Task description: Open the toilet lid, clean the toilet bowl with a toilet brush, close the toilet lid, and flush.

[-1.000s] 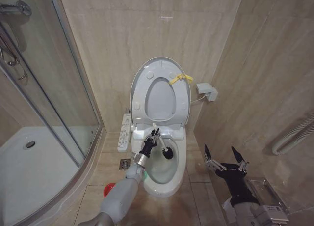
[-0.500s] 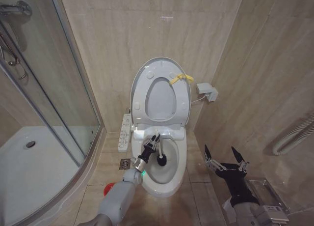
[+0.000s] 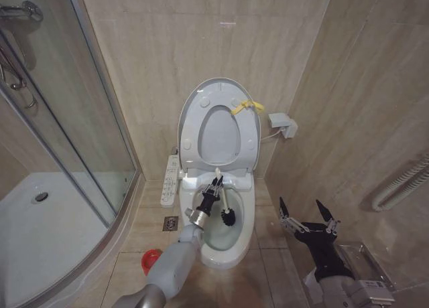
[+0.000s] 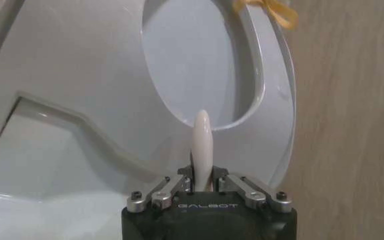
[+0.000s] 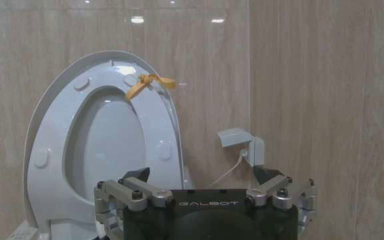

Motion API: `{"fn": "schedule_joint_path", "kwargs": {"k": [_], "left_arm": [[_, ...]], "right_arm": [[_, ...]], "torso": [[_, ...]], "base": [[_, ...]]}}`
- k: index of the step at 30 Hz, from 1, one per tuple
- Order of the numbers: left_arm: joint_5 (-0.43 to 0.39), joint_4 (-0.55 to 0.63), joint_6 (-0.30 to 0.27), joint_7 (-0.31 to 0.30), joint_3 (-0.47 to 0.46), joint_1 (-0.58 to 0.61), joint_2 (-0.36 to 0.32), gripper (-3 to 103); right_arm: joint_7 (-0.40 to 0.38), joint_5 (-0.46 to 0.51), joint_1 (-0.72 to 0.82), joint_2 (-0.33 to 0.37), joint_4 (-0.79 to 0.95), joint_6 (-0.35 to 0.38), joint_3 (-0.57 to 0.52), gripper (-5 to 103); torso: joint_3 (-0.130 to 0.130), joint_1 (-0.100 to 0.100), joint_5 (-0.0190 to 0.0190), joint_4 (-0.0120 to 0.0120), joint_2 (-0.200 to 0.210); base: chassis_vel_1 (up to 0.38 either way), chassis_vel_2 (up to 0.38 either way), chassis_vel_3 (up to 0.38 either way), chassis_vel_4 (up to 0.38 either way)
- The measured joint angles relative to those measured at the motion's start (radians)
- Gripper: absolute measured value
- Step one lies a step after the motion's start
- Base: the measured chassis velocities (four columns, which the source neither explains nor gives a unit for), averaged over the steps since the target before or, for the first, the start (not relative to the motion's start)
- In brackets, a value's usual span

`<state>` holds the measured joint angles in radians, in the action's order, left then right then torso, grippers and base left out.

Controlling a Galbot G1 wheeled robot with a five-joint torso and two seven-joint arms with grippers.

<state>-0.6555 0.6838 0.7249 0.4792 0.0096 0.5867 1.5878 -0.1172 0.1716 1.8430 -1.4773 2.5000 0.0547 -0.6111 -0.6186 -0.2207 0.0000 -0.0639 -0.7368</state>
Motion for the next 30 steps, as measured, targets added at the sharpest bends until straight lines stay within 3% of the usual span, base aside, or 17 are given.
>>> {"fn": "schedule_joint_path", "kwargs": {"k": [1,2,4,7,11,14,19,24,27,28,30], "left_arm": [[0.063,-0.011,0.025,0.007,-0.007,-0.002,-0.012,19],[0.063,-0.011,0.025,0.007,-0.007,-0.002,-0.012,19],[0.184,-0.014,0.054,0.011,-0.024,-0.005,-0.032,19],[0.222,-0.006,0.066,0.011,-0.028,-0.006,-0.038,19],[0.161,0.003,0.070,0.006,-0.023,-0.011,-0.024,19],[-0.031,0.026,0.035,-0.012,-0.013,-0.017,0.011,19],[-0.064,0.049,-0.004,-0.018,-0.026,-0.005,0.004,19],[-0.046,0.062,-0.022,-0.018,-0.027,0.019,-0.012,19],[0.150,0.025,0.008,-0.015,-0.059,0.025,-0.027,19],[0.150,0.025,0.008,-0.015,-0.059,0.025,-0.027,19],[0.257,-0.017,0.053,-0.022,-0.077,0.006,-0.024,19]], "right_arm": [[0.000,0.000,0.000,0.000,0.000,0.000,0.000,100],[0.000,0.000,0.000,0.000,0.000,0.000,0.000,100],[0.000,0.000,0.000,0.000,0.000,0.000,0.000,100],[0.000,0.000,0.000,0.000,0.000,0.000,0.000,100],[0.000,0.000,0.000,0.000,0.000,0.000,0.000,100],[0.000,0.000,0.000,0.000,0.000,0.000,0.000,100],[0.000,0.000,0.000,0.000,0.000,0.000,0.000,100],[0.000,0.000,0.000,0.000,0.000,0.000,0.000,100],[0.000,0.000,0.000,0.000,0.000,0.000,0.000,100],[0.000,0.000,0.000,0.000,0.000,0.000,0.000,100],[0.000,0.000,0.000,0.000,0.000,0.000,0.000,100]], "torso": [[0.000,0.000,-0.0001,0.0001,0.000],[0.000,0.000,-0.0001,0.0001,0.000],[0.000,0.000,0.0000,0.0000,0.000],[0.000,0.000,0.0000,0.0005,0.000],[0.000,0.000,0.0000,0.0000,0.000],[0.000,0.000,-0.0002,-0.0006,0.000],[0.000,0.000,-0.0001,-0.0002,0.000],[0.000,0.000,-0.0001,0.0003,0.000],[0.000,0.000,-0.0002,0.0001,0.000],[0.000,0.000,-0.0002,0.0001,0.000],[0.000,0.000,0.0000,0.0002,0.000]], "base": [[0.000,0.000,0.000,0.000],[0.000,0.000,0.000,0.000],[0.000,0.000,0.000,0.000],[0.000,0.000,0.000,0.000],[0.000,0.000,0.000,0.000],[0.000,0.000,0.000,0.000],[0.000,0.000,0.000,0.000],[0.000,0.000,0.000,0.000],[0.000,0.000,0.000,0.000],[0.000,0.000,0.000,0.000],[0.000,0.000,0.000,0.000]]}}
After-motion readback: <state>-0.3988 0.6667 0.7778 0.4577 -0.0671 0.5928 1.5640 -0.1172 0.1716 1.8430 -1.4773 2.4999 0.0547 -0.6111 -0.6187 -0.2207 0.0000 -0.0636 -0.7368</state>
